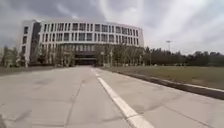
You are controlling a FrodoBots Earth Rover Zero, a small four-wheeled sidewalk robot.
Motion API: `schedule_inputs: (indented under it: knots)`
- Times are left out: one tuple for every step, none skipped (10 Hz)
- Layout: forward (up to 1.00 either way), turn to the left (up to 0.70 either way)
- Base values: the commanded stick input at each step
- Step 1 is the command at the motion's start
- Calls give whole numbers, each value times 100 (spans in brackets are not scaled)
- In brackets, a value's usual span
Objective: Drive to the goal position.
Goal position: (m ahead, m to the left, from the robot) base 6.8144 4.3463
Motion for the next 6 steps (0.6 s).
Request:
schedule_inputs:
  knots:
    - [70,0]
    - [70,0]
    - [70,0]
    - [70,0]
    - [70,0]
    - [70,0]
